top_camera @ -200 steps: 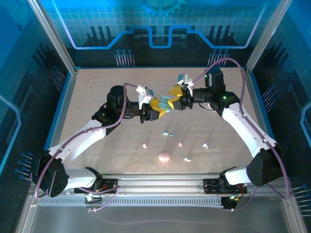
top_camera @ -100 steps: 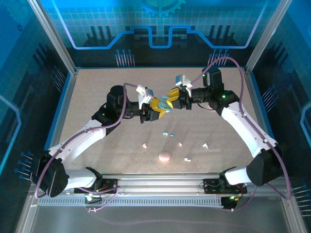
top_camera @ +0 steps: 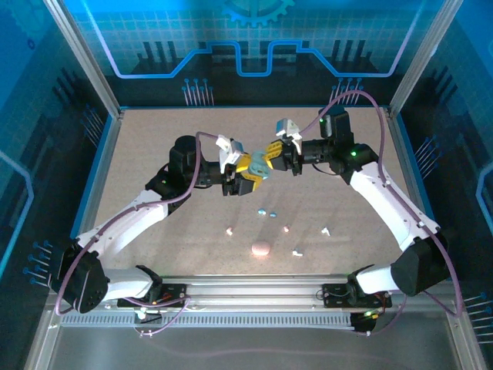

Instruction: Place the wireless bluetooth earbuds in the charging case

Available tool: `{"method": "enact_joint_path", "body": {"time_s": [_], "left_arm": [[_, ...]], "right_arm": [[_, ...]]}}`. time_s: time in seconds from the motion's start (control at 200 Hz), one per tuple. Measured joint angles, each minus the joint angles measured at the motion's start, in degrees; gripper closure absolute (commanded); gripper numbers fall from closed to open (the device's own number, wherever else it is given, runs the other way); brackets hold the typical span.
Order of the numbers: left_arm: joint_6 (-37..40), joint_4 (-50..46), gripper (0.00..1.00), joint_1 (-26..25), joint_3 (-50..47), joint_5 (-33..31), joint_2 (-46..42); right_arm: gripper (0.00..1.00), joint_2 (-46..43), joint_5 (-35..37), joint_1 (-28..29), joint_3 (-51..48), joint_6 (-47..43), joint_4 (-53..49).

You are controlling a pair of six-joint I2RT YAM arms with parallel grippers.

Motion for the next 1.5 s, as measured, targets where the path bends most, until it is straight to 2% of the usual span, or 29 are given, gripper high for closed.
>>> {"method": "enact_joint_path", "body": {"time_s": [0.52,0.7,1.215,1.501], "left_arm": [[1.11,-0.76,0.33,0.00,0.00,0.02,0.98],[2.01,-1.90,0.39,0.00,0.00,0.24,1.07],[1.22,-0.98,0.39,0.00,0.00,1.53,1.07],[0.17,-0.42,0.52,0.00,0.20,1.97,1.07]], "right_arm": [[0.84,-0.04,0.63,0.79,0.00,0.00,0.17],[0.83,-0.13,0.70,0.79,0.00,-0.02,0.17],[0.83,-0.15,1.01,0.79,-0.02,-0.24,0.13],[0.83,-0.15,1.03,0.79,-0.02,-0.28,0.13]]}}
